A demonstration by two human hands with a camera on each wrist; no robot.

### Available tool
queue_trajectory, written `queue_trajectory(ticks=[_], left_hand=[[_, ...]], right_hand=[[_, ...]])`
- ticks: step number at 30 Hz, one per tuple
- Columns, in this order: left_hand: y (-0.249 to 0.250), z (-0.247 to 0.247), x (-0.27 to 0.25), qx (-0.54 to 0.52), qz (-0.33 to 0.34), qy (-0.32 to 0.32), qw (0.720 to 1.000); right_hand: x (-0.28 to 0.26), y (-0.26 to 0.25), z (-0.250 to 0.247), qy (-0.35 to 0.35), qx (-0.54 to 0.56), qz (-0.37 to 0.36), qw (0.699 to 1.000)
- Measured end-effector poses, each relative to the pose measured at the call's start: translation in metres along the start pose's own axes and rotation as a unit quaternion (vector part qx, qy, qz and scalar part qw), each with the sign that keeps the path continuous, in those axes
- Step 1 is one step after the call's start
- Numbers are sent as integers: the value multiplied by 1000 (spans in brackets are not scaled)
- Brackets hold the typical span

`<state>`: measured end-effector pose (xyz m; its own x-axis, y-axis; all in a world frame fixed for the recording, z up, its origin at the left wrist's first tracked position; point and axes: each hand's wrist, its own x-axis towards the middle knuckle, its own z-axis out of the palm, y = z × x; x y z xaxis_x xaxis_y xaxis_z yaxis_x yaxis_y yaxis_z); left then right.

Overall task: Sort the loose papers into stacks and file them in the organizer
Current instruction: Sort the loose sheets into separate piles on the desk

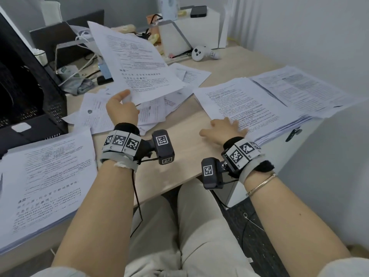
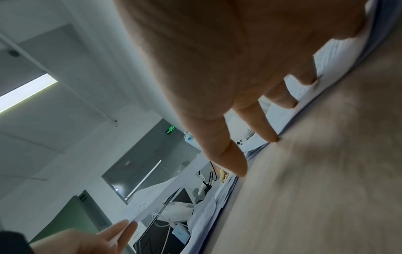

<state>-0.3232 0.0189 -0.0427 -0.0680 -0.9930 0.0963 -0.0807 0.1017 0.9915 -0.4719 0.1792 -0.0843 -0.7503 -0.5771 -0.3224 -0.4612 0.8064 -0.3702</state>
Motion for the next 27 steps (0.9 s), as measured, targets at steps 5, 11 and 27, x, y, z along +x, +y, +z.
queue_trajectory(ticks=[5, 11, 27], left_hand=[[13, -7, -16, -13, 27, -35, 999], [18, -35, -27, 6, 65, -59, 996], [6, -144, -31, 129, 54, -78, 987]], right_hand=[[-8, -8, -6, 87, 216, -121, 965], [-21, -40, -18, 136, 429, -150, 880], [-28, -106, 18, 129, 341, -193, 911]])
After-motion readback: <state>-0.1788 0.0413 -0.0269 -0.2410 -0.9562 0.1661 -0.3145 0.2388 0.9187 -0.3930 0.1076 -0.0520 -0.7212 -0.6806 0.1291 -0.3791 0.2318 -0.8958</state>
